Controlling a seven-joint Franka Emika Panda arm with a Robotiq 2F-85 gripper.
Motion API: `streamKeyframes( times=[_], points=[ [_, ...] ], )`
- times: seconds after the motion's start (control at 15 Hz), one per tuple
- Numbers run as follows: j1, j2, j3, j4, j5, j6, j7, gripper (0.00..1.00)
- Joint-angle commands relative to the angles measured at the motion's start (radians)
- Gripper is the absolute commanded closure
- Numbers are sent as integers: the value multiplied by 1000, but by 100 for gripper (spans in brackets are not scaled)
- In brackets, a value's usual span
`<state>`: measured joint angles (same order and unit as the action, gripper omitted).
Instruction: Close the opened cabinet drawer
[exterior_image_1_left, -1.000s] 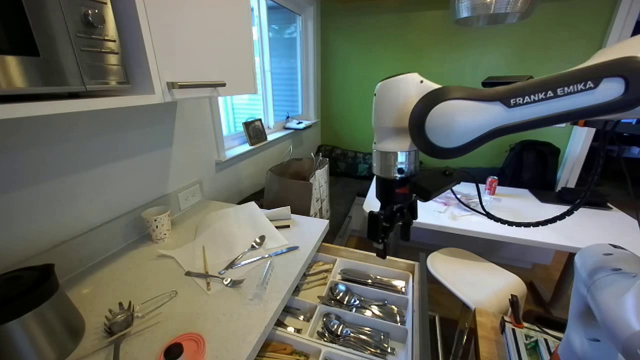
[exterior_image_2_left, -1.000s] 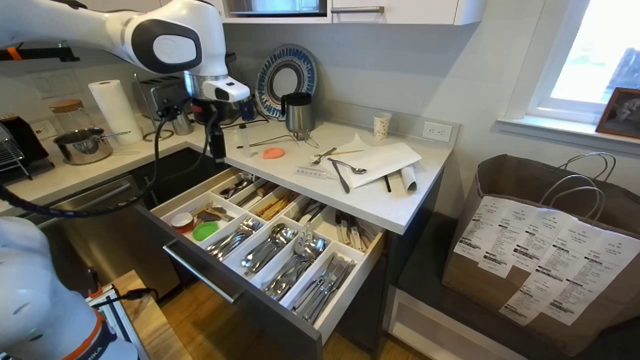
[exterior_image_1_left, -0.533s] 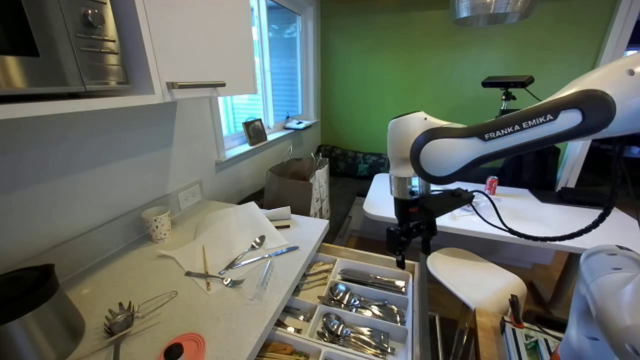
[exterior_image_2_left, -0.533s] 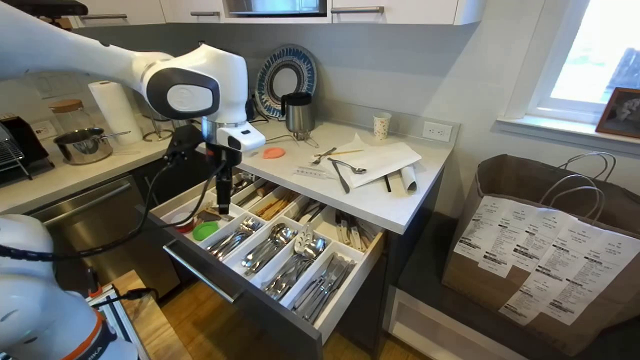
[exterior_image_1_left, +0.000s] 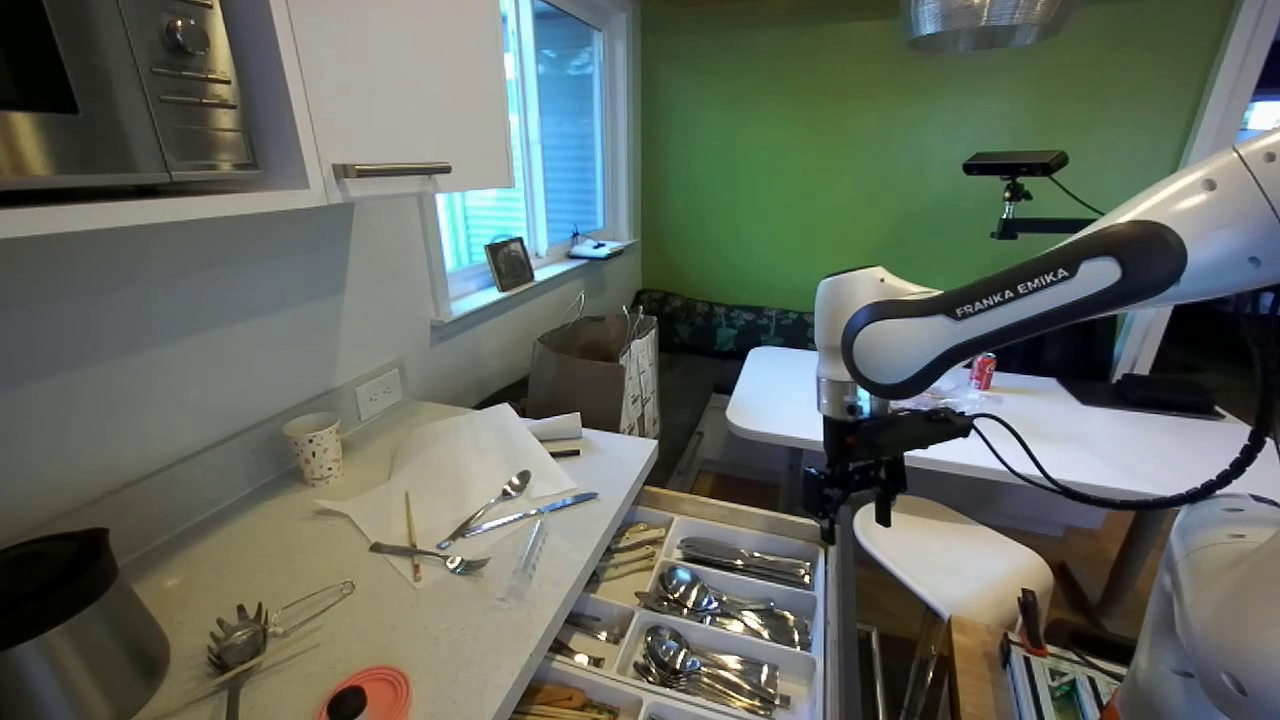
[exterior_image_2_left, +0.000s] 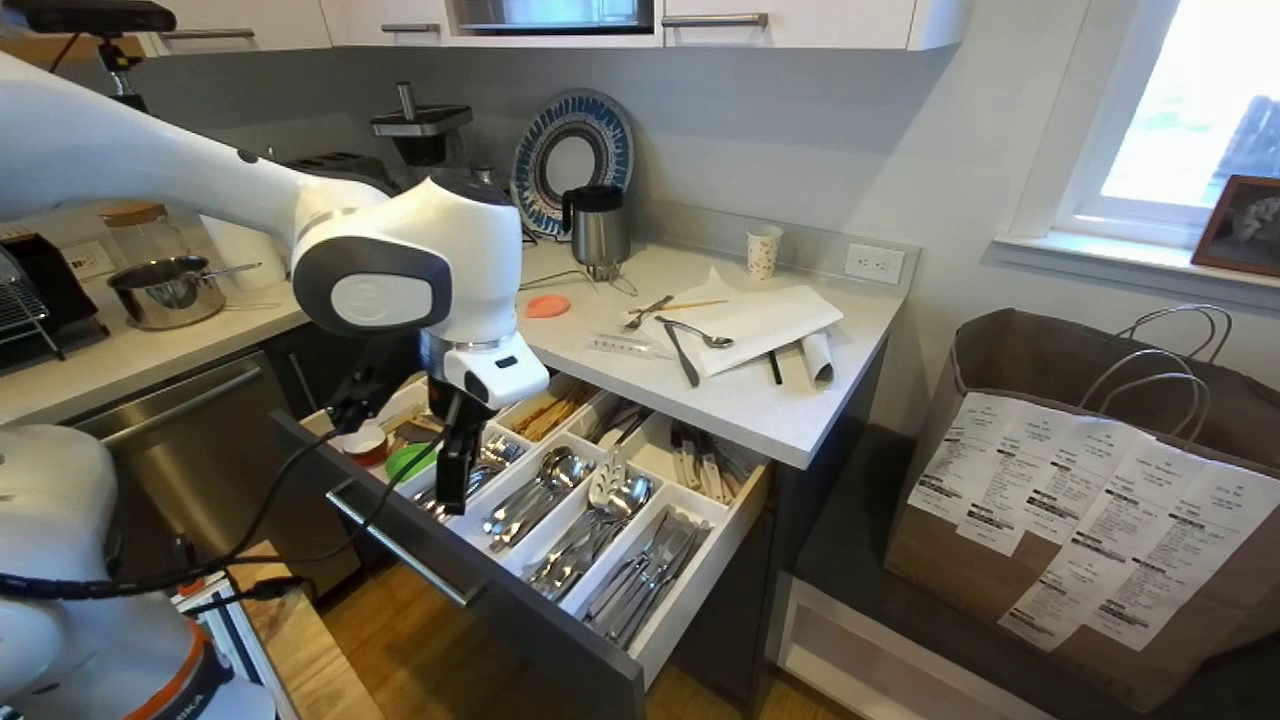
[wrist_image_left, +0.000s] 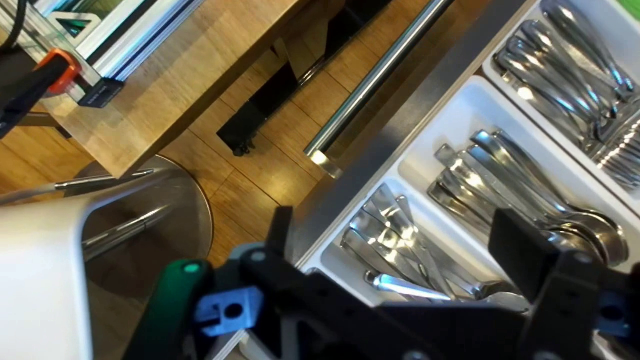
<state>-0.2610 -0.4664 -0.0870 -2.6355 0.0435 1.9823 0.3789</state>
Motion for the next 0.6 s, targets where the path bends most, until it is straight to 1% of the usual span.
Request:
streamKeyframes(
  times=[0.0, 0.13, 0.2, 0.27, 0.33, 0.4, 0.47, 0.53],
  points=[
    [-42, 51, -5, -49, -48, 82, 54, 0],
    [-60, 79, -9, -59, -68, 97, 80, 0],
    [-68, 95, -9, -63, -80, 103, 97, 2],
    [-78, 115, -10, -62, -97, 103, 113, 25],
    [-83, 129, -11, -62, -111, 102, 132, 26],
    [-89, 152, -14, -60, -124, 108, 152, 31],
    [-96, 173, -14, -58, -140, 115, 178, 41],
    [-97, 201, -19, -54, -141, 124, 197, 49]
  ],
)
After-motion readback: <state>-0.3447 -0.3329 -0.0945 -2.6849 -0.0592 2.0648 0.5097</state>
